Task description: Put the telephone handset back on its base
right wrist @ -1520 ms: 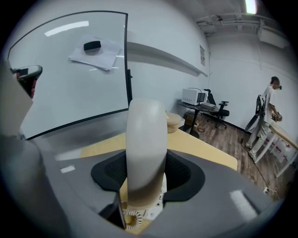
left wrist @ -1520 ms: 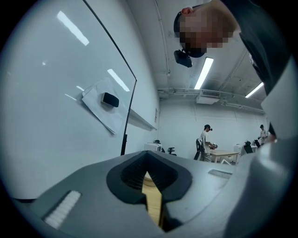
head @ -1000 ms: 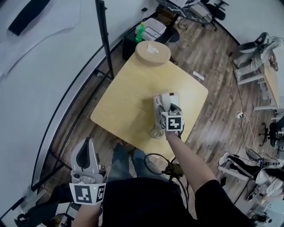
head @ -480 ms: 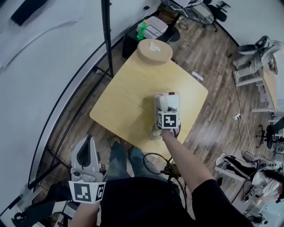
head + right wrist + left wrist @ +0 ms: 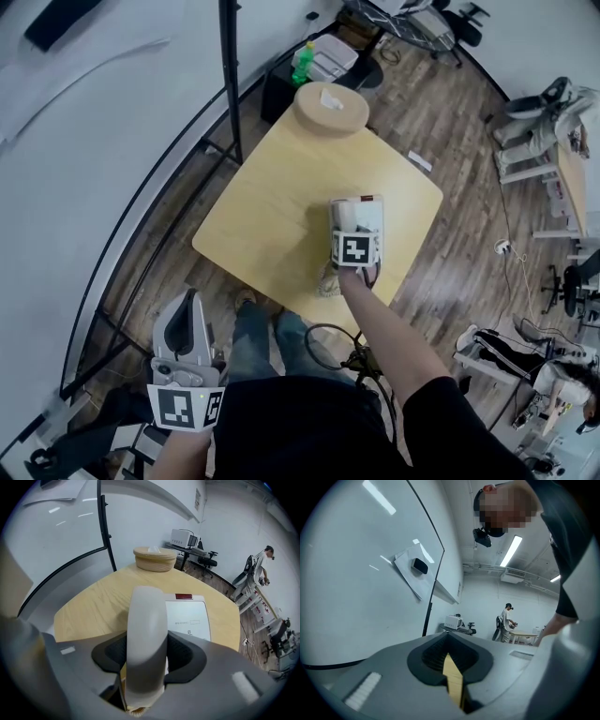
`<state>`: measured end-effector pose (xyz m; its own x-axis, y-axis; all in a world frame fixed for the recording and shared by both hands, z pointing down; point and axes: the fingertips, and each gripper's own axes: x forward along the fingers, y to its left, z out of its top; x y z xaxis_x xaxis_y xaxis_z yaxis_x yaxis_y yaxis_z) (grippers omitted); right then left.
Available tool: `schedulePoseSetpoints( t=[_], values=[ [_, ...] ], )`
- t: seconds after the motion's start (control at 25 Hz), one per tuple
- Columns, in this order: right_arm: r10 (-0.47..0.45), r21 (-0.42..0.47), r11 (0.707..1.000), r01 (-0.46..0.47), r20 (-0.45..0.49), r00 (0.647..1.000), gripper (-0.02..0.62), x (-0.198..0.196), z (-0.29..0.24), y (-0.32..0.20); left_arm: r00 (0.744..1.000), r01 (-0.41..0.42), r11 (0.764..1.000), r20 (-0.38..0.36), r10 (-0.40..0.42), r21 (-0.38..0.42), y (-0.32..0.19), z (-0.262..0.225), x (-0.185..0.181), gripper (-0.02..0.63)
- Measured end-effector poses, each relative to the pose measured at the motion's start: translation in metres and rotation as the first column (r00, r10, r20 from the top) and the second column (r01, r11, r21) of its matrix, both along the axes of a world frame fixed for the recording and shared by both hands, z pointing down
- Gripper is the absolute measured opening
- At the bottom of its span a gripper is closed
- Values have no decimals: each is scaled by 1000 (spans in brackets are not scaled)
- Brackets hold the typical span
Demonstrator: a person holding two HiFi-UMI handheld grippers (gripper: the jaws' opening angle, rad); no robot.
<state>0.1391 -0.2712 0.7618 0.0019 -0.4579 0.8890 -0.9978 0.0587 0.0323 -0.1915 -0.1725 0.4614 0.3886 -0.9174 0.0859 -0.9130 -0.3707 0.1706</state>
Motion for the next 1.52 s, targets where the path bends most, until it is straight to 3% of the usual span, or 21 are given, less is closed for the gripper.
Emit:
schedulePoseSetpoints(
  t=[0.2,0.32,0.6,0.76,0.88,1.08,1.28,1.52],
  values=[
    [-4,-6,1000,4,-13,1000,222,-4,2,1,1000,-6,1000,-12,6,-12,0,6,-2,0],
    [-6,21,1000,6,-25,1000,267,-4,-5,-4,1000,-16,1000,-15,16,-8,-1,5,0,0],
    [-4,75,997,5,-12,1000,272,-7,-34,-13,1000,-21,1000,-22,22,5,-8,-1,1,0],
    [-20,171,985,15,25,999,272,-6,-85,-10,999,-27,999,-31,27,23,-16,-13,4,0],
    [-68,276,960,47,68,995,250,-10,-141,-2,998,-43,998,-39,45,48,-25,-28,11,0],
    [-177,465,875,131,57,983,169,-14,-245,19,994,-94,991,-51,99,99,-41,-54,35,0],
    [-249,626,749,218,-40,968,83,-10,-331,45,985,-155,976,-51,165,150,-46,-86,71,0],
    [-307,763,601,237,-54,950,31,-10,-374,70,973,-216,957,-36,227,194,-50,-108,106,0]
  ],
)
